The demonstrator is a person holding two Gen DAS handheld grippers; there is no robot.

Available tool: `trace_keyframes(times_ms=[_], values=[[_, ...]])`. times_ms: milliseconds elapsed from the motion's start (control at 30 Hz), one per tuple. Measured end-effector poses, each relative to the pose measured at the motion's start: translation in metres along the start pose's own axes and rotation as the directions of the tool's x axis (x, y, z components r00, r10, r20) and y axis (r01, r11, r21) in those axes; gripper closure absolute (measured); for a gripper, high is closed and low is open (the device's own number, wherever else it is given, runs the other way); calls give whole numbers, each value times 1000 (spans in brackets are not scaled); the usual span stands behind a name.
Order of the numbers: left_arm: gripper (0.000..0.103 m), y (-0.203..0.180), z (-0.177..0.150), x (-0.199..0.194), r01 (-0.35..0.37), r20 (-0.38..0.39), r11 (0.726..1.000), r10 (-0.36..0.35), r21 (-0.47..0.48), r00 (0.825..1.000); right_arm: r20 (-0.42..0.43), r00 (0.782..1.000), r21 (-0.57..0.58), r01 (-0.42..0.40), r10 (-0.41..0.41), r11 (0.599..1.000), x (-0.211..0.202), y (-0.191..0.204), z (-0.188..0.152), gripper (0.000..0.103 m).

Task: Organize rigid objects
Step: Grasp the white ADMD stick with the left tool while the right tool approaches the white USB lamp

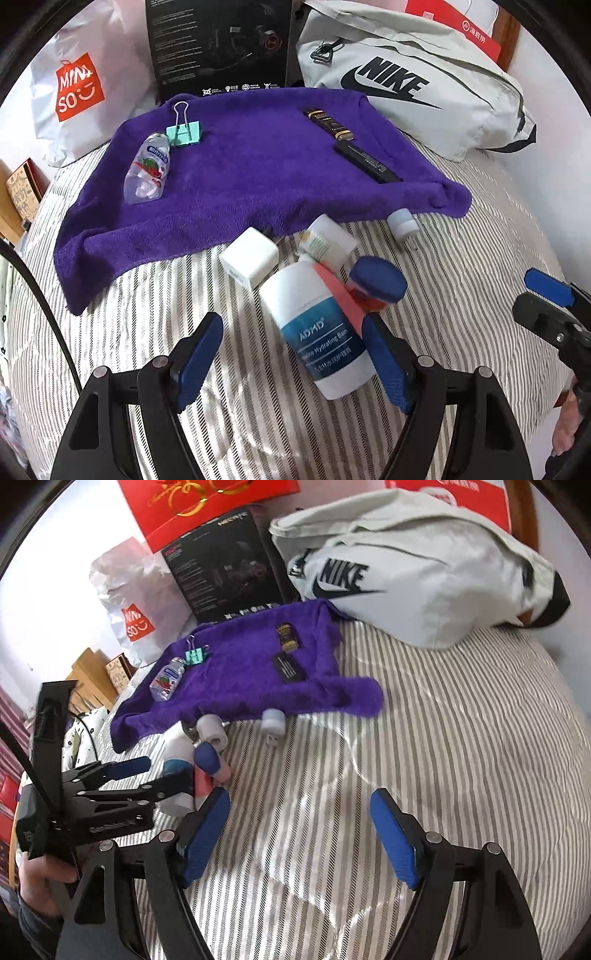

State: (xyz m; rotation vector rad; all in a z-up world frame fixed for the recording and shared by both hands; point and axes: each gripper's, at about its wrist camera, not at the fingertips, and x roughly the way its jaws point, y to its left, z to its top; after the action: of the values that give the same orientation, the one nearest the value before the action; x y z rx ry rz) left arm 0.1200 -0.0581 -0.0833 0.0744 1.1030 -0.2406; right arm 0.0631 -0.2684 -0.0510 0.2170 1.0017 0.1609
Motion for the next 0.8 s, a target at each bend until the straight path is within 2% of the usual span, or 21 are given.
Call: trace_keyframes(times_ms=[333,533,633,800], values=[[25,1,-10,-3,-39,-16,999,39,38,999,-14,999,21,-34,34,999,8,-2,-9,25],[23,-6,-13,5,-108,-16,991,110,79,994,-23,999,-12,-38,37,999,10,3,-13,25],[23,-3,-15,4,-177,-11,979,179,106,984,-26,999,-8,-43,43,999,10,1,-14,25],[26,-1,-10,8,-158,-4,983,159,92,987,-32,998,-1,-47,47,999,15,-1,-14,25]])
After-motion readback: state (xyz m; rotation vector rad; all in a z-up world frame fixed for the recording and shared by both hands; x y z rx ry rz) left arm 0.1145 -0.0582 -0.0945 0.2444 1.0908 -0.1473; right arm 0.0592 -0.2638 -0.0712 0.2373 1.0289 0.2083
